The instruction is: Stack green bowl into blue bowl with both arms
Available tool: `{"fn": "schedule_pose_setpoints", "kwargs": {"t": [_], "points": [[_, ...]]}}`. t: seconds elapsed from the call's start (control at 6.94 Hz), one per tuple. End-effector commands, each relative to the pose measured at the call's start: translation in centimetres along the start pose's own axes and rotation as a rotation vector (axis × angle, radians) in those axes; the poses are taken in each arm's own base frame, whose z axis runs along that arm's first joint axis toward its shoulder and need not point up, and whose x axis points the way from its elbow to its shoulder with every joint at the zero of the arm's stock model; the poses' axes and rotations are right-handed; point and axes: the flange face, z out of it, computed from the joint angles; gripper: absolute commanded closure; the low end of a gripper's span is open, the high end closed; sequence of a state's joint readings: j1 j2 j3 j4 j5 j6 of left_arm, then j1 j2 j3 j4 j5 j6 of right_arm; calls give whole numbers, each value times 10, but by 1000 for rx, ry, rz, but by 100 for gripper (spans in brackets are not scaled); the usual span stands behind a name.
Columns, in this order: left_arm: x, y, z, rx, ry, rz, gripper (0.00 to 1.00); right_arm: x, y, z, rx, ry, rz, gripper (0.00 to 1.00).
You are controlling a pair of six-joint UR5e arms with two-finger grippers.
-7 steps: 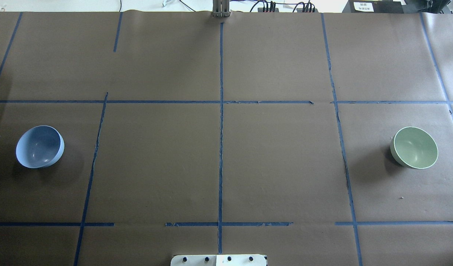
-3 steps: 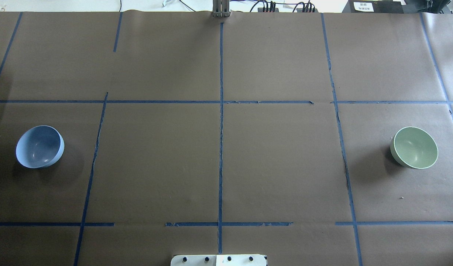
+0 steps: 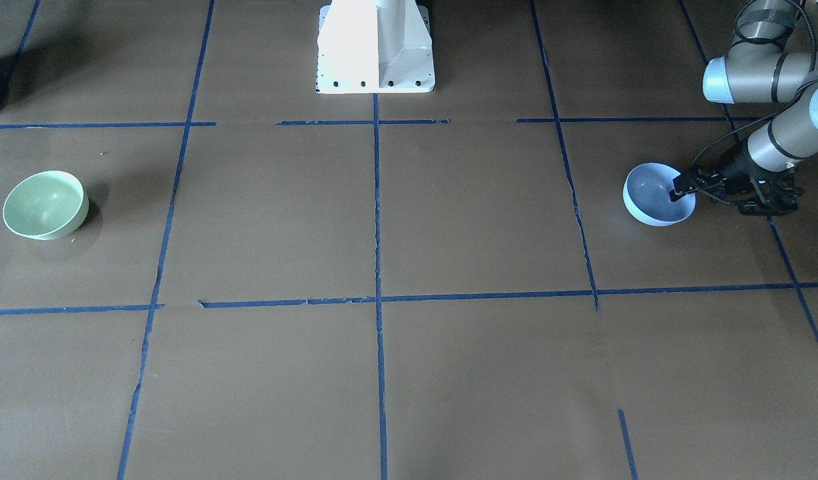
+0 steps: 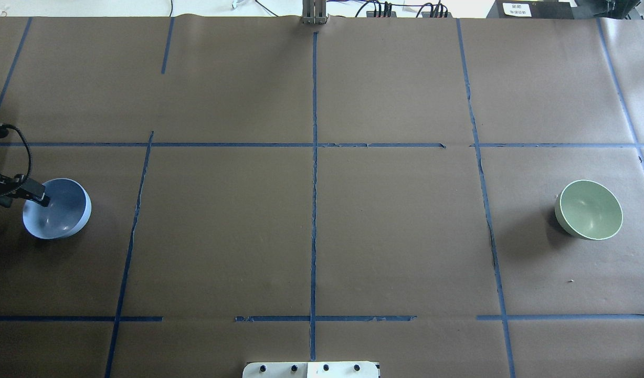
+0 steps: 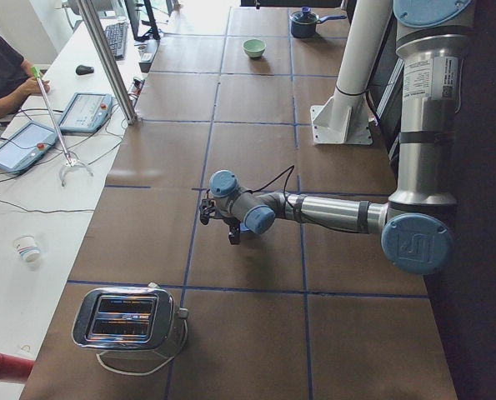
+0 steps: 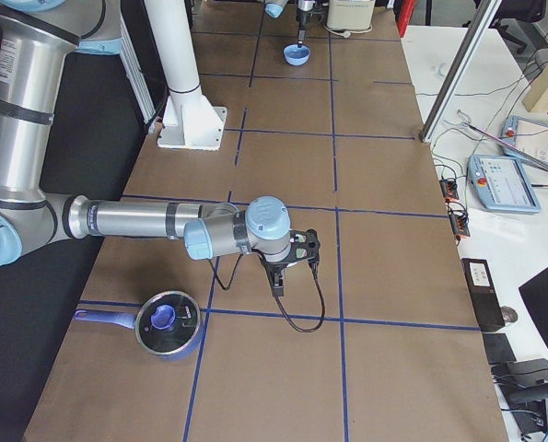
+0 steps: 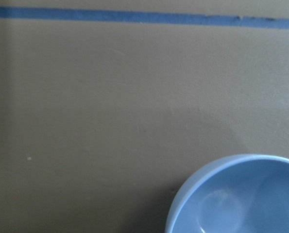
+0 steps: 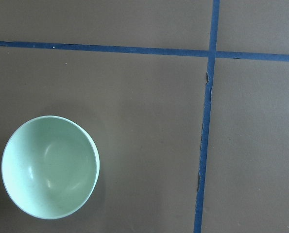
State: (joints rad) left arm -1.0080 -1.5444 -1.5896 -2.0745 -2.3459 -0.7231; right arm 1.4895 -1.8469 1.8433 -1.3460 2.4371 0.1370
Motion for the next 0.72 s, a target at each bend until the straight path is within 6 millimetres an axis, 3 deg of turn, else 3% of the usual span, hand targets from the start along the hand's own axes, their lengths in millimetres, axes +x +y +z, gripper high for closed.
{"fn": "schedule_pose_setpoints", "kwargs": {"t": [0.0,0.14,0.29,0.43,0.58], "points": [[5,1,9,-16,0,9,94,-1,0,0,0,-1,0,0],[24,-9,2,0,20,13,100,0,1,0,2,1,-11,0],[56,-22,-11,7,65,-63,100,0,1,0,6,0,-17,1],[123,-52,-36,31,141,-119,100,-1,2,0,6,0,-17,1],[201,-48,-35,19,187,-88,100,0,2,1,4,0,-10,1]]}}
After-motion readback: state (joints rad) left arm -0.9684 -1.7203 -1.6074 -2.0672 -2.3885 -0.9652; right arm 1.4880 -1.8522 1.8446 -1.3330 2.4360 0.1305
